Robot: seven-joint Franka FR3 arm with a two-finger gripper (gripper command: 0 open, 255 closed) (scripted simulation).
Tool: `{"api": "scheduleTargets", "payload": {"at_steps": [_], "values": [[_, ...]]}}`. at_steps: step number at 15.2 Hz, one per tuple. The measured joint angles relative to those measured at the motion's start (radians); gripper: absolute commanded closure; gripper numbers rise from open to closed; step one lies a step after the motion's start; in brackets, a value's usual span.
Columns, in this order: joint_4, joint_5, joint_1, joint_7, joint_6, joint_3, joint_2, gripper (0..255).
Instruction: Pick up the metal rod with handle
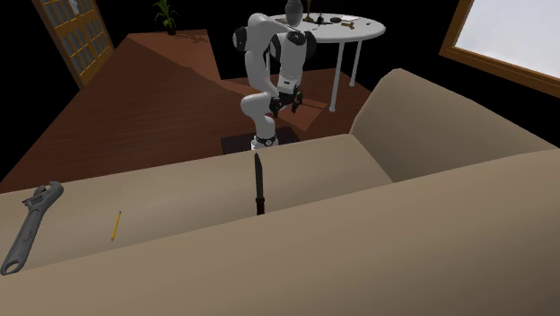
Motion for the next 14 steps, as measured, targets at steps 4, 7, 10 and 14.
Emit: {"api": "scheduleTargets", "payload": {"at_steps": [4,7,10,14], "values": [[-0.015,-0.013,-0.019,0.024,0.088,0.003,0.038,0],[-0.021,-0.037,-0.048,0.051,0.203,0.000,0.094,0],[-0.027,-0.058,-0.075,0.092,0.327,0.004,0.158,0],[-0.011,-0.091,-0.114,0.151,0.483,0.009,0.256,0]]}}
